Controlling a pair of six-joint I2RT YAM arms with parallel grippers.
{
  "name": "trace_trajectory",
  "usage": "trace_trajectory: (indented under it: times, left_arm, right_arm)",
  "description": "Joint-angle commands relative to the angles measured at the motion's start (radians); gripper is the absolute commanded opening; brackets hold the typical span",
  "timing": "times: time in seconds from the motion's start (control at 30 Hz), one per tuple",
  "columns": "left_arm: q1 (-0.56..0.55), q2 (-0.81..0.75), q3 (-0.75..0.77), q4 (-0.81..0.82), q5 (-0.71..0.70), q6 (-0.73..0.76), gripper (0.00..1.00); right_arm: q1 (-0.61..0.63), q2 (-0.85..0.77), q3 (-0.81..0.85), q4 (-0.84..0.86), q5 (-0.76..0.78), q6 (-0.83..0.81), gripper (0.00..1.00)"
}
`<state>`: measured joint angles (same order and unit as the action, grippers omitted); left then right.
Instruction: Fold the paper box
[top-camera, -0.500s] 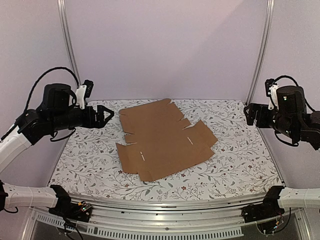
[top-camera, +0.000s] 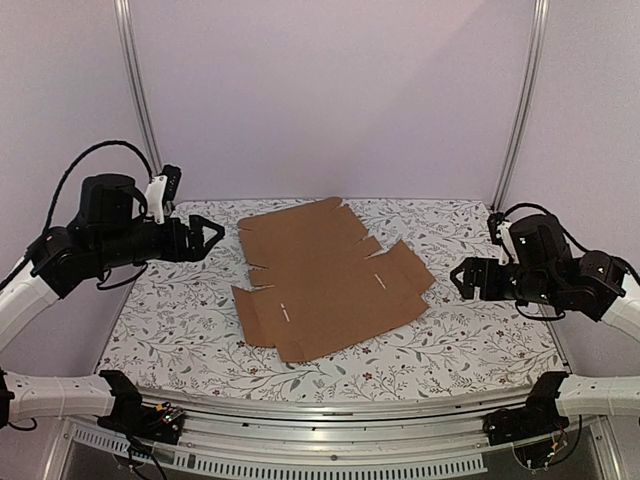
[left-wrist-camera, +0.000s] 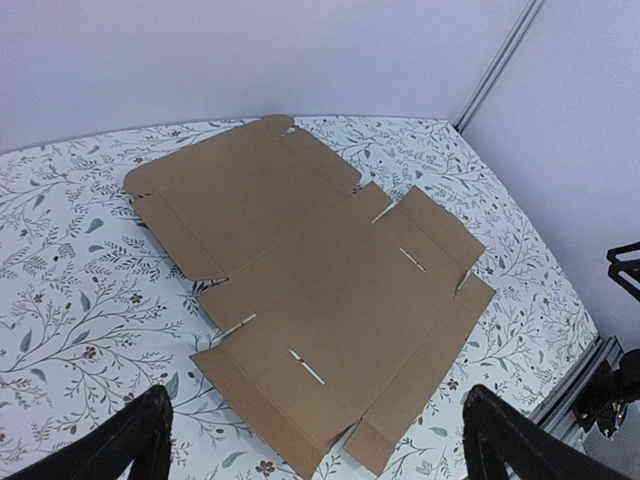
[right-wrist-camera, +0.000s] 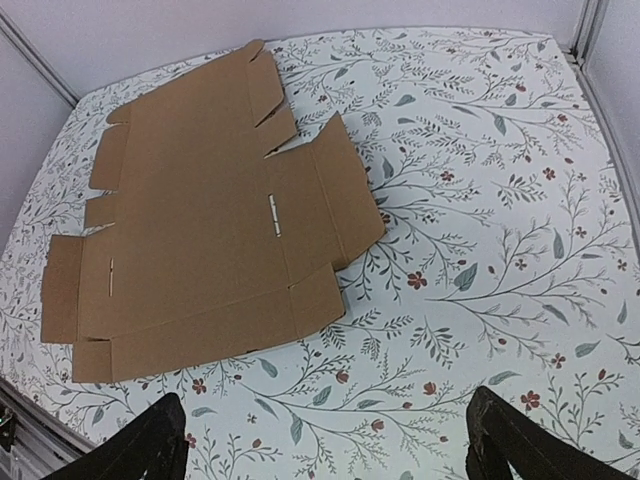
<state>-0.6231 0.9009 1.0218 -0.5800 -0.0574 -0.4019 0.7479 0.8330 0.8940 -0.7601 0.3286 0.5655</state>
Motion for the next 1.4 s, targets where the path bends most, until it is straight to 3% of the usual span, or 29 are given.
trace_trajectory:
  times: [0.0, 0.33, 0.87, 1.1, 1.37]
  left_arm:
    - [0.015, -0.019, -0.032, 0.013, 0.029, -0.019, 0.99]
    - [0.016, -0.04, -0.065, 0.026, 0.049, -0.025, 0.99]
    - [0.015, -0.03, -0.104, 0.088, 0.169, -0.052, 0.99]
    - [0.013, 0.089, -0.129, 0.262, 0.312, -0.12, 0.99]
    - [-0.025, 0.374, -0.079, 0.397, 0.363, -0.172, 0.93]
  right_arm:
    - [0.037, 0.056, -0.099, 0.147, -0.181, 0.18, 0.94]
    - [0.199, 0.282, -0.258, 0.486, -0.179, 0.533, 0.94]
    - [0.213, 0.552, -0.397, 0.894, -0.082, 0.978, 0.88]
    - [0.213, 0.662, -0.413, 1.017, -0.079, 1.026, 0.8]
    - [0.213, 0.707, -0.461, 1.085, -0.046, 1.054, 0.78]
